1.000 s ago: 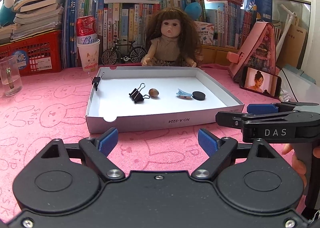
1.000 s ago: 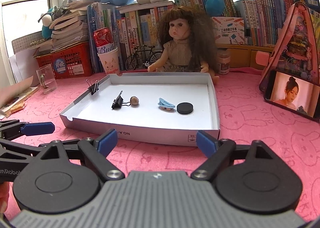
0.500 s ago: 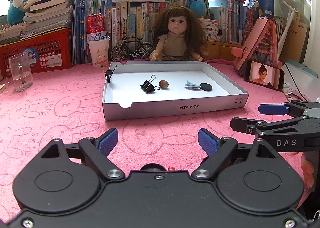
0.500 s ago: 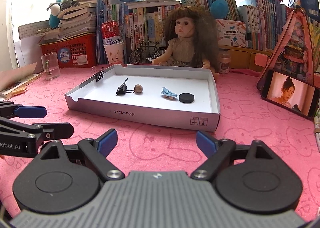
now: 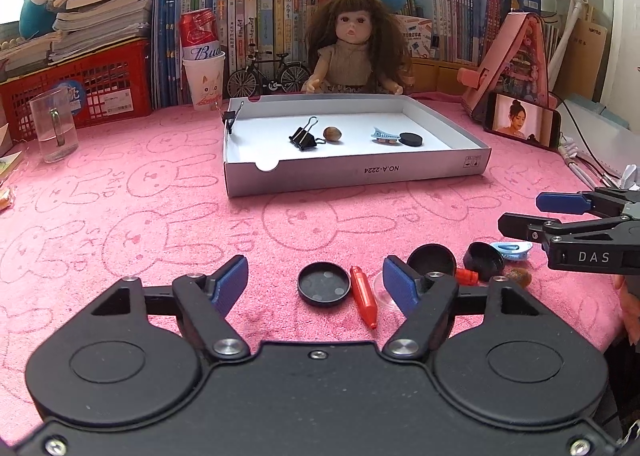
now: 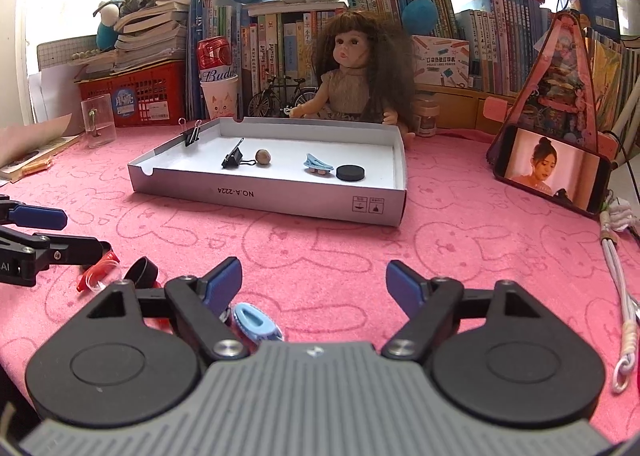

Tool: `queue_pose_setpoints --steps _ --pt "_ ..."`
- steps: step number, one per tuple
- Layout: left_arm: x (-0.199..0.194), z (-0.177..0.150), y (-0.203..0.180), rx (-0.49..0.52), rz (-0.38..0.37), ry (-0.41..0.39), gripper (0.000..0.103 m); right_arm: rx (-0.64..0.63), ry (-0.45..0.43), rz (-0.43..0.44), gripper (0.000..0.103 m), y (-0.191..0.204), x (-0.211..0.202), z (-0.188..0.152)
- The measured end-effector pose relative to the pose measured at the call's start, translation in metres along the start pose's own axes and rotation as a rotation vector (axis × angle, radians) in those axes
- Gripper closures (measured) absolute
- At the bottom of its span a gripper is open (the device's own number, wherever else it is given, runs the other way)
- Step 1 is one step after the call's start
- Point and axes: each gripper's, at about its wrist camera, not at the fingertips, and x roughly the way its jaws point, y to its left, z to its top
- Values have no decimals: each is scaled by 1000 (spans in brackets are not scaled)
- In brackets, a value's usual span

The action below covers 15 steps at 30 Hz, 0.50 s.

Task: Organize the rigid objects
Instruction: 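Move the left tool to the black round lid while the right tool approaches the light-blue hair clip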

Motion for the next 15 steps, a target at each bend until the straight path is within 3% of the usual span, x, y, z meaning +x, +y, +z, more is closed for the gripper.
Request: queue_pose_setpoints --steps 7,15 --pt "-9 -6 3 6 -1 17 56 -34 18 35 37 2 -12 -10" --pt "-6 -11 4 0 9 43 64 -98 27 55 46 14 -12 -14"
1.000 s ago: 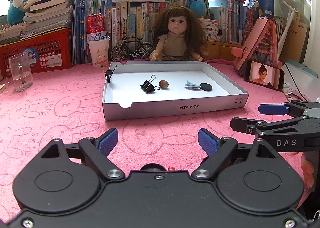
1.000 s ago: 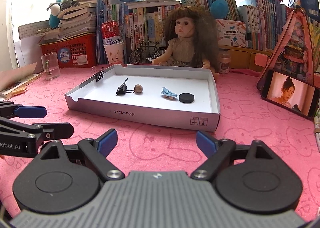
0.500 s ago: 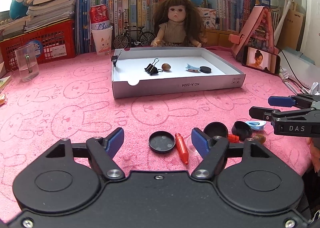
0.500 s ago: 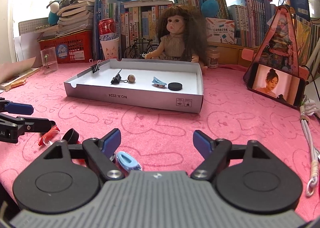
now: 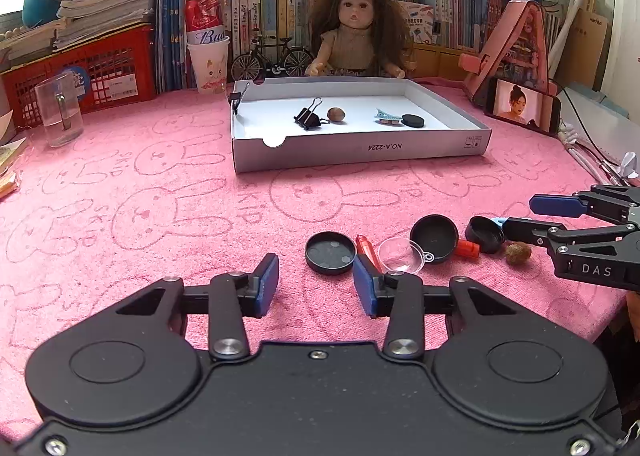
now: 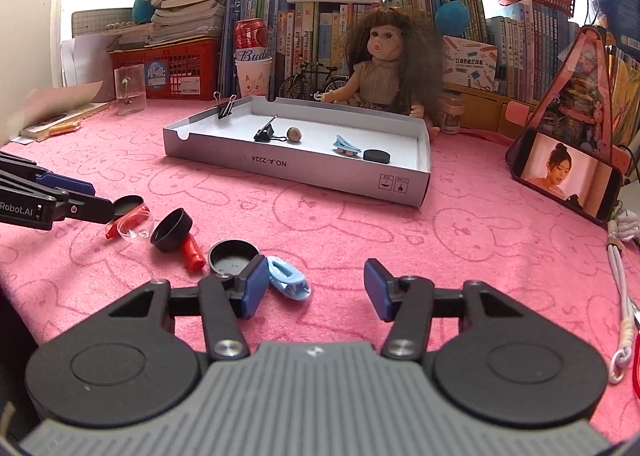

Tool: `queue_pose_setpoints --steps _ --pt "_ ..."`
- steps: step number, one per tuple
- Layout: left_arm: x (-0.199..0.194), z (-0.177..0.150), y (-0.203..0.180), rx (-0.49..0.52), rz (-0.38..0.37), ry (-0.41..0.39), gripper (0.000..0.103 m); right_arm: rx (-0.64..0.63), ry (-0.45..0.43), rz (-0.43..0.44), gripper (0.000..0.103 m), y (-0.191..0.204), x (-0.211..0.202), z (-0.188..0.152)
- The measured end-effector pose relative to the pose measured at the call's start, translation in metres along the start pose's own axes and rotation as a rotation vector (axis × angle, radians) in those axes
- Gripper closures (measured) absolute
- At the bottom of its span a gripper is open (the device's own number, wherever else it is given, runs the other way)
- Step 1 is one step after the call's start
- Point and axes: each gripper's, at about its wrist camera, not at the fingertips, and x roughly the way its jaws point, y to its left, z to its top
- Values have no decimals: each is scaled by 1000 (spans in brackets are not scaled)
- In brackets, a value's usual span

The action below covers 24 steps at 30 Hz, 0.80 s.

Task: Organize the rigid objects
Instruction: 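Move the left tool to the black round lid while the right tool approaches the light-blue hair clip, then close the left tool on the black round lid while the right tool grasps the light-blue hair clip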

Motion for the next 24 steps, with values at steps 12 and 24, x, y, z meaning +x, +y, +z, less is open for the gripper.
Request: queue_pose_setpoints --steps 12,24 --pt "10 -3 -4 4 17 0 64 23 12 -21 47 -5 4 -1" --pt "23 1 -11 10 44 -28 62 63 3 -15 52 -7 7 -2"
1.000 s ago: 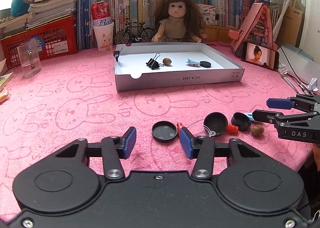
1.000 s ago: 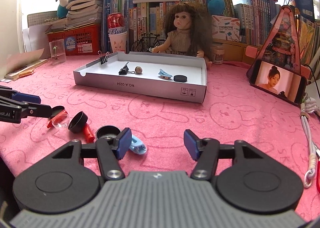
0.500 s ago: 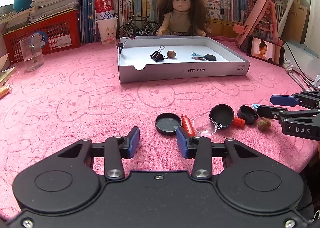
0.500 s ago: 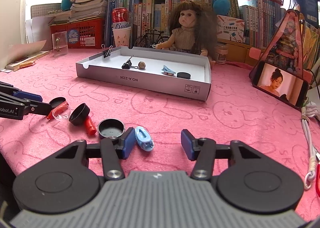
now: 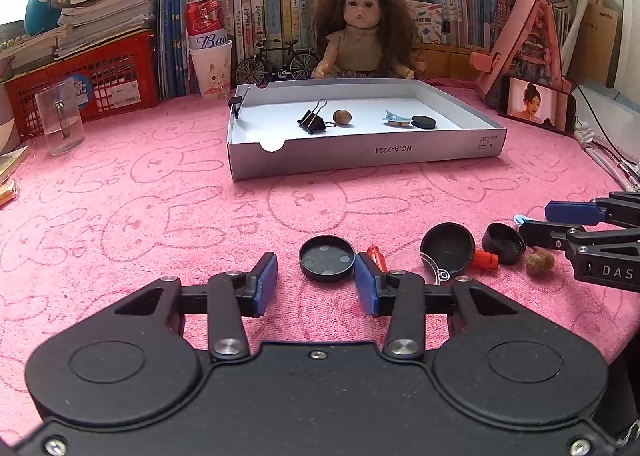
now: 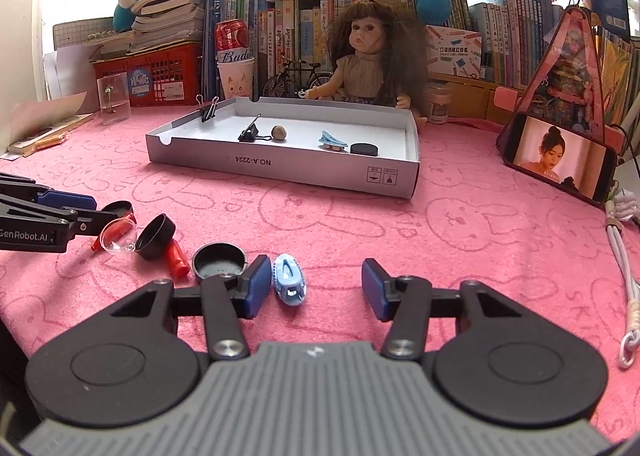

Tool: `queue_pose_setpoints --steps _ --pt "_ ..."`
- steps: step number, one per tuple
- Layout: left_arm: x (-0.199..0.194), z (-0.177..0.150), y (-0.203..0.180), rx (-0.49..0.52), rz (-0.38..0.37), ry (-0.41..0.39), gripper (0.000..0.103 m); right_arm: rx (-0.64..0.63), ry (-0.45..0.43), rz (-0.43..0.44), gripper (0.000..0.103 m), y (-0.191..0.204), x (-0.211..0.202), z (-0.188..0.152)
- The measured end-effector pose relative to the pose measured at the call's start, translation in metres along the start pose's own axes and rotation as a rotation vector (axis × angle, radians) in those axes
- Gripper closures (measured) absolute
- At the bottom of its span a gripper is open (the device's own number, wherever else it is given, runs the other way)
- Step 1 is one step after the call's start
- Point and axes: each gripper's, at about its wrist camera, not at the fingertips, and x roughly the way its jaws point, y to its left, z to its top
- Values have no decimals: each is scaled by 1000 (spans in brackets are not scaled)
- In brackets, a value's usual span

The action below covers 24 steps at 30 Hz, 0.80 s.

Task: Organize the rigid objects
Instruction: 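Close the left tool on the black round lid while the right tool grasps the light-blue hair clip, then carry the black lid and blue hair clip in both tools over the tray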

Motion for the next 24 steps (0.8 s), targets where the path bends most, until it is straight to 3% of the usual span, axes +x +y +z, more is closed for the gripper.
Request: queue_pose_setpoints --steps 6,8,9,12,24 --pt "7 2 -3 -9 10 -17 63 0 0 10 69 4 -2 -1" --pt "8 3 -3 -13 12 -21 67 -8 0 16 73 5 -2 -1" --pt "9 3 -4 -13 16 -24 73 -9 0 22 76 6 -2 -1" --pt "9 3 -5 -20 22 -28 74 -15 3 34 83 8 -3 -1" --pt "4 14 -2 -36 31 -53 74 71 -7 31 83 2 1 10"
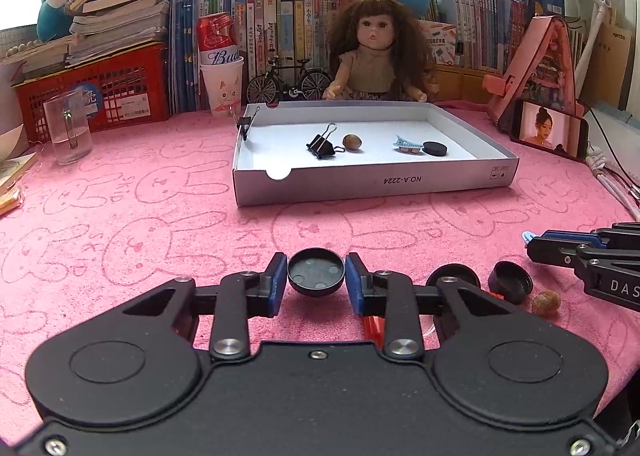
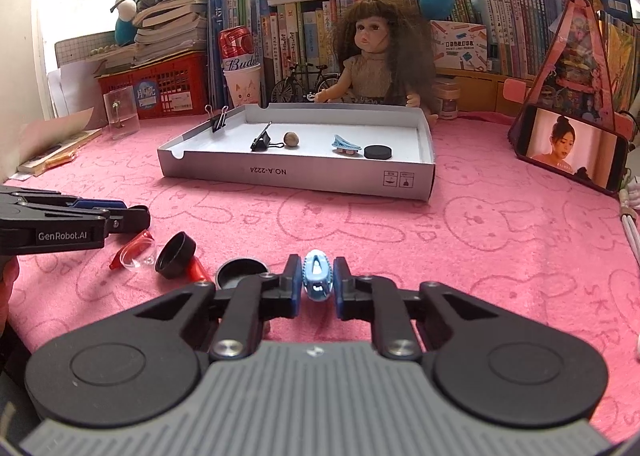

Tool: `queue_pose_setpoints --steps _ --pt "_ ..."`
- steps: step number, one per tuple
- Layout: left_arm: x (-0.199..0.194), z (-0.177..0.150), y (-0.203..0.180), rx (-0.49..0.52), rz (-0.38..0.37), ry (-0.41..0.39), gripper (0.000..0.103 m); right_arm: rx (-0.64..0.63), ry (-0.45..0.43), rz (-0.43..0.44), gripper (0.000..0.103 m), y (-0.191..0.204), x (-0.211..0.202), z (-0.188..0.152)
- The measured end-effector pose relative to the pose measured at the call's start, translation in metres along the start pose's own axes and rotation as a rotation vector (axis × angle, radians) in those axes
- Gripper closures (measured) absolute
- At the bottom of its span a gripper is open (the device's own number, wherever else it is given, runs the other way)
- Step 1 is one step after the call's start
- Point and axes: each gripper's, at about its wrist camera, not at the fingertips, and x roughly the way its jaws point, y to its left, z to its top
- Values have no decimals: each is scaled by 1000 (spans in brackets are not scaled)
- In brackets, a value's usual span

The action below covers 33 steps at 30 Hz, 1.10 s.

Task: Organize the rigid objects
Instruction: 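Carry the black lid and blue hair clip in both tools over the tray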

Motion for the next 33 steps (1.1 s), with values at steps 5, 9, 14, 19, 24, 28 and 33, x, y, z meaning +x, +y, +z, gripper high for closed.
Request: queue_pose_setpoints --steps 5,9,14,19,24,28,33 --pt "0 10 1 -9 2 -15 74 21 -7 -16 83 -3 4 9" --pt "2 19 1 -18 4 -21 74 46 -1 -10 83 -7 8 16" --pt "4 33 5 -29 13 -35 74 58 -9 -26 83 -10 10 28" --pt "8 46 7 -30 18 -50 74 47 -18 -33 83 -14 14 40" --pt "16 59 11 -41 29 -64 74 53 -22 -51 83 -19 22 53" --pt "25 70 16 -56 35 -68 74 85 -24 -63 83 -27 32 62" --pt "39 82 22 -72 39 -64 74 110 -27 -76 83 -35 43 72"
